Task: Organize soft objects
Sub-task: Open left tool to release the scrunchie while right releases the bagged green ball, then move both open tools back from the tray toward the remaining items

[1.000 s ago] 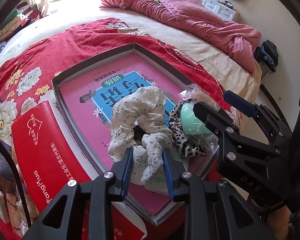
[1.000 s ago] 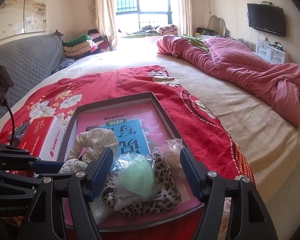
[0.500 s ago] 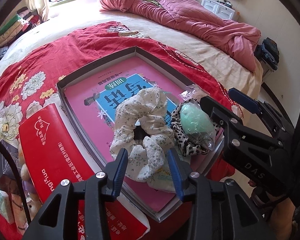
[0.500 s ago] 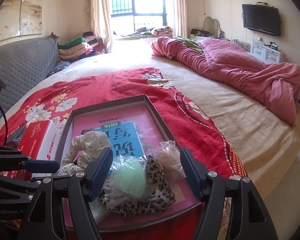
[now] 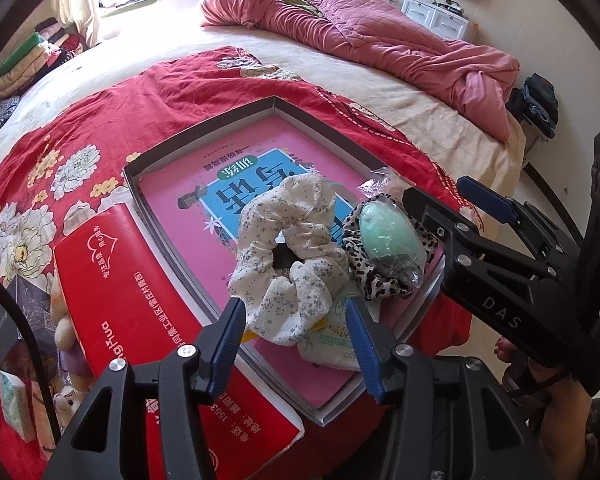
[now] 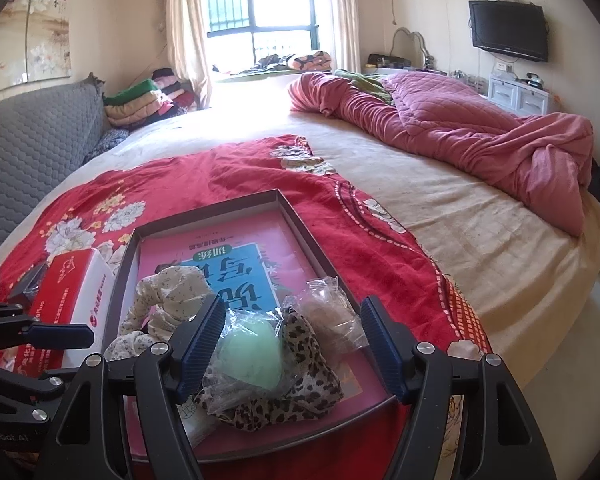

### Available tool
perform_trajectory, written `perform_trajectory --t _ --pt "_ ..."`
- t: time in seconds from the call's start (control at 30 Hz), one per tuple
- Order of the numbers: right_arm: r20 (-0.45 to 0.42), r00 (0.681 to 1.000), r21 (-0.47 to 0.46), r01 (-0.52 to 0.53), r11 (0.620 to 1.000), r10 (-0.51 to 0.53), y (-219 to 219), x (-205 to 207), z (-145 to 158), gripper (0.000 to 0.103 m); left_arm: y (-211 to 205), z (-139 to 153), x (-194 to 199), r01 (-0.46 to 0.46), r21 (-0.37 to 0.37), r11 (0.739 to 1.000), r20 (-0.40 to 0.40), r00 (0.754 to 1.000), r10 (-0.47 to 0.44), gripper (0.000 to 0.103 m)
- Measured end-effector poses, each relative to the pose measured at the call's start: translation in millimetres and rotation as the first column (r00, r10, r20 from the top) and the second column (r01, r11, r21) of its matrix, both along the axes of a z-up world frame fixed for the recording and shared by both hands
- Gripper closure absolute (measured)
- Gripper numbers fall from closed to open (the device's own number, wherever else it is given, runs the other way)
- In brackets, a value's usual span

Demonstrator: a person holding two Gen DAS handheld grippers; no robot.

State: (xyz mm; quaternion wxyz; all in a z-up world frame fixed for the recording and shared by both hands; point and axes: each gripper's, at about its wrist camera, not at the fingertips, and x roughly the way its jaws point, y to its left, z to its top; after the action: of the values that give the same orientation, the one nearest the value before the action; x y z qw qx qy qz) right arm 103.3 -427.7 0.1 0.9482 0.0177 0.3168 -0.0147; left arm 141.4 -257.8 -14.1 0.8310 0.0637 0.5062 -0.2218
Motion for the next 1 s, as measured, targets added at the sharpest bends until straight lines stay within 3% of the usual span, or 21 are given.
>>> perform_trajectory --t 0.23,0.37,0.43,1.0 --pt "-0.017 1.000 -0.004 0.015 1.000 -0.016 -2 1 -2 0.031 6 6 -6 -0.010 -0.016 1.000 0.004 1.000 0.010 0.041" --pt "-0.006 1.000 -0.021 0.012 1.000 -0.012 2 -2 1 0.031 9 11 -10 -0.014 -0.028 1.000 0.007 1.000 0.015 0.040" --pt "0.001 1.000 -0.027 0.010 1.000 -0.010 4 -4 3 0.024 9 12 -12 -0.016 -0.020 1.000 0.015 1.000 0.016 0.039" --pt "0.042 0.999 -0.043 0.016 0.999 -0.014 21 -17 22 0.024 29 32 -35 -0.061 -0.019 0.998 0.069 0.996 0.062 0.031"
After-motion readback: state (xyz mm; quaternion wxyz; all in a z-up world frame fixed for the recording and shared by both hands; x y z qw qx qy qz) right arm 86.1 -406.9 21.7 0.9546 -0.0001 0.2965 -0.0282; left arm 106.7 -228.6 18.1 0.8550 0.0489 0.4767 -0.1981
